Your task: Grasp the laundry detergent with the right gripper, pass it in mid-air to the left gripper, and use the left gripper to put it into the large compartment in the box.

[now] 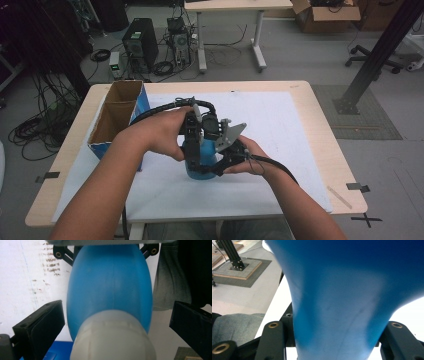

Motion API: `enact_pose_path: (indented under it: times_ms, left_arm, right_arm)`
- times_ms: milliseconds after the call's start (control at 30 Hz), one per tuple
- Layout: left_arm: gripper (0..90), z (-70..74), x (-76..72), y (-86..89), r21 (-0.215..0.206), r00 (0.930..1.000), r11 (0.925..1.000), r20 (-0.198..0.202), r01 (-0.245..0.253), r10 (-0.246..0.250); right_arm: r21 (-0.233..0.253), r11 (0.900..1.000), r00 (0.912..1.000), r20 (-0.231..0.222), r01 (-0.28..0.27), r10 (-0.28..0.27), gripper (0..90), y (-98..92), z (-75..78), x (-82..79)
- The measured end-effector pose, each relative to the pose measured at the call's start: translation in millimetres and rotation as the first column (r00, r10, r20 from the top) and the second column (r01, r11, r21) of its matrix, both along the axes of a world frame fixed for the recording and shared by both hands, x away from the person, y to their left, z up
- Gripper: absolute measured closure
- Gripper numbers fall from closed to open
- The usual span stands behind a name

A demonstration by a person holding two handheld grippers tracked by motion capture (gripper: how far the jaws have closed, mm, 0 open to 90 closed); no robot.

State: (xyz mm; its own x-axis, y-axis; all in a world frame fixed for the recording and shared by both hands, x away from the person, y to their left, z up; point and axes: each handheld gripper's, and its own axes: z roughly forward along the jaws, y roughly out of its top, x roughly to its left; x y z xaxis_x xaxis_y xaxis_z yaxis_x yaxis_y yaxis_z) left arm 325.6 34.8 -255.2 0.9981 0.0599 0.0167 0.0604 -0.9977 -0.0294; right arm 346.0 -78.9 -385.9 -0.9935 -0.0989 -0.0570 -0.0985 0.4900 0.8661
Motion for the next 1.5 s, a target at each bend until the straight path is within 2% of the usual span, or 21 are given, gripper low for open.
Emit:
enact_pose_path:
  times_ms: [300, 567, 633, 967, 1500]
  left_arm:
    - [0.5, -3.0, -1.1, -3.8, 0.007, 0.9997, 0.9999, 0.021, 0.009, -0.009]
    - [5.2, -2.7, -0.7, -4.3, -0.001, 0.9992, 0.9999, 0.039, 0.012, -0.012]
    - [6.2, -3.0, -0.7, -4.5, 0.0, 0.999, 0.9999, 0.044, 0.011, -0.011]
    - [11.6, -3.9, 0.0, -4.4, 0.003, 0.9981, 1.0, 0.061, 0.004, -0.005]
    - [20.4, -4.4, -0.6, -2.8, -0.003, 0.9982, 1.0, 0.059, 0.009, -0.009]
  right_arm:
    - [-0.005, 1.0, 0.9999, -0.002, 0.01, -0.01, 44.8, -1.7, 1.0, -1.1]
    - [0.005, 1.0, 0.9999, 0.011, 0.008, -0.008, 44.7, -2.1, 1.8, -1.2]
    - [0.001, 1.0, 0.9999, -0.001, 0.01, -0.01, 44.7, -2.6, 1.8, -1.9]
    - [0.002, 1.0, 0.9999, -0.001, 0.016, -0.016, 44.7, -2.9, 2.4, -2.4]
    - [0.003, 1.0, 0.9999, -0.001, 0.013, -0.013, 44.7, -1.6, 2.3, -3.2]
